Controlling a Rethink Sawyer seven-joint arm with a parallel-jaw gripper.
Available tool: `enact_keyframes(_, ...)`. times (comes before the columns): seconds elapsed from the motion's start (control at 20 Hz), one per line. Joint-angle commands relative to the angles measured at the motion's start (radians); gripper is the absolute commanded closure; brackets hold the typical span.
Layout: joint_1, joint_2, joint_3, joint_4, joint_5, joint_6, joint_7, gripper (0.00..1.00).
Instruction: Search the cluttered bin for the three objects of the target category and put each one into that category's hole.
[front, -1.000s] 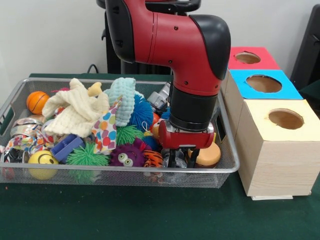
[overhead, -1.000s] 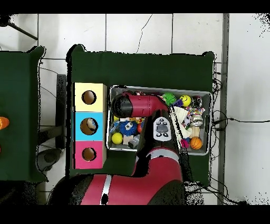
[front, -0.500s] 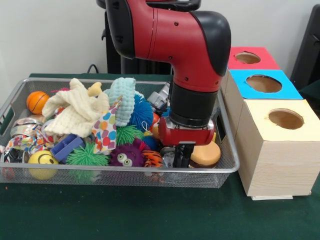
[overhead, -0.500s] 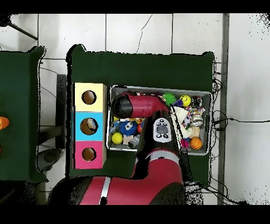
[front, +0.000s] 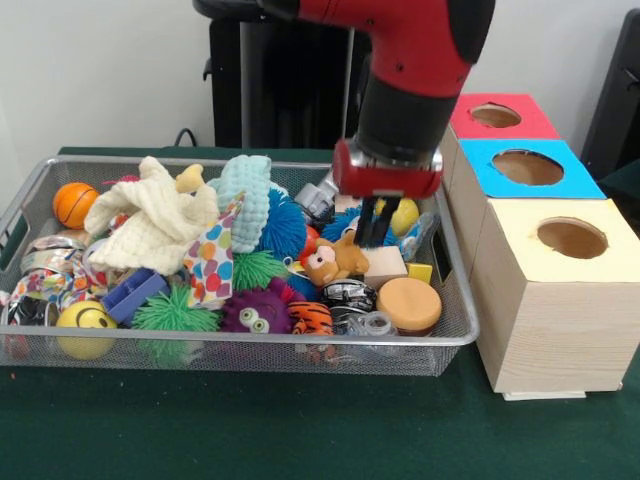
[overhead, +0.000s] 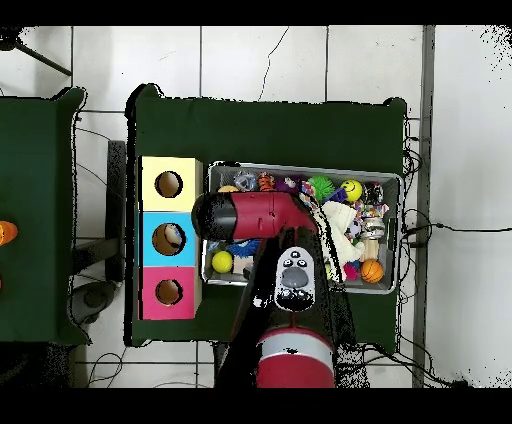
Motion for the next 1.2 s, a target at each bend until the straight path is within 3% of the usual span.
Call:
enact_keyframes(0.05,0.010,-0.118,-0.001,0.144,0.038,0.232,0.127,1.00)
enact_keyframes(0.5,0.019,-0.127,0.001,0.162,0.028,0.218,0.160,1.00)
enact_keyframes(0.6,0.014,-0.093,0.007,0.165,0.021,0.148,0.173,1.00)
enact_keyframes(0.75,-0.016,0.048,0.030,0.145,0.001,-0.061,0.209,1.00)
enact_keyframes(0.85,-0.020,0.107,0.026,0.121,-0.015,-0.148,0.220,1.00)
enact_keyframes(1.2,-0.029,0.166,0.022,0.125,0.001,-0.264,0.193,1.00)
